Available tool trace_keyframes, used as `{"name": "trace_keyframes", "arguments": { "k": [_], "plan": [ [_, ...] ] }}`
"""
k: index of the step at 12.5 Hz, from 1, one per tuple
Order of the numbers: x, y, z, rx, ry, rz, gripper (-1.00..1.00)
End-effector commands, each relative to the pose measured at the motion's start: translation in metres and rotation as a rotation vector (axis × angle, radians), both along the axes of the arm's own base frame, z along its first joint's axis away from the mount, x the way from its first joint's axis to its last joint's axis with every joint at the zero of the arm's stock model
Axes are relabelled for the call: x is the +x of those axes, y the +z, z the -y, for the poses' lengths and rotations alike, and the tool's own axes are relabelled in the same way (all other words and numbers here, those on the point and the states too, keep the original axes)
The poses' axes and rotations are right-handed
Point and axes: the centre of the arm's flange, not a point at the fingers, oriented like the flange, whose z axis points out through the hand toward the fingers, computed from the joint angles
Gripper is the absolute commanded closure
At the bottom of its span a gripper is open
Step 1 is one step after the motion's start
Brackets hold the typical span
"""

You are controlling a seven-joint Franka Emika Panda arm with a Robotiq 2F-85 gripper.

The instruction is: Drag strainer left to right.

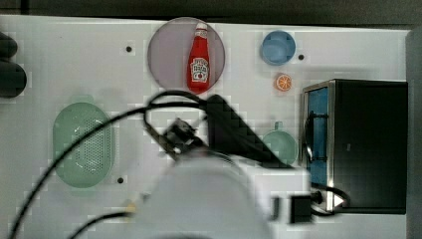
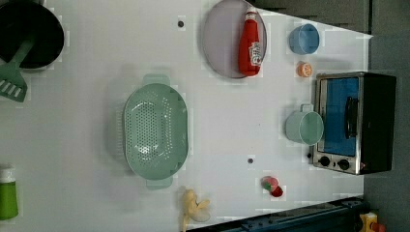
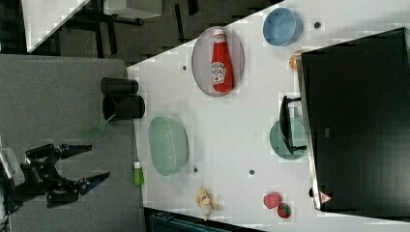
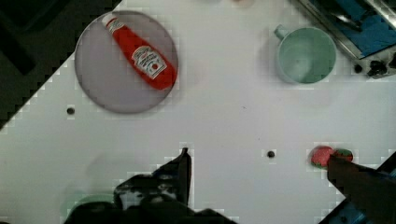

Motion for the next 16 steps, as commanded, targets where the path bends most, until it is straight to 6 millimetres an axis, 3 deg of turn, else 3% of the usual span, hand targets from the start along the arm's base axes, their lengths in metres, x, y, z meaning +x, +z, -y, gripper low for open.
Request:
{"name": "trace_keyframes", "arguments": {
  "k": [1, 5, 8, 11, 16],
  "plan": [
    [0.019, -0.092, -0.097, -0.039, -0.040, -0.192, -1.00],
    [0.017, -0.144, -0.210, -0.055, -0.214, -0.173, -1.00],
    [0.013, -0.194, -0.274, -0.011, -0.398, -0.158, -1.00],
    [0.011, -0.262, -0.305, 0.020, -0.559, -0.190, -1.00],
    [0.020, -0.383, -0.316, 0.101, -0.672, -0.266, -1.00]
  ]
}}
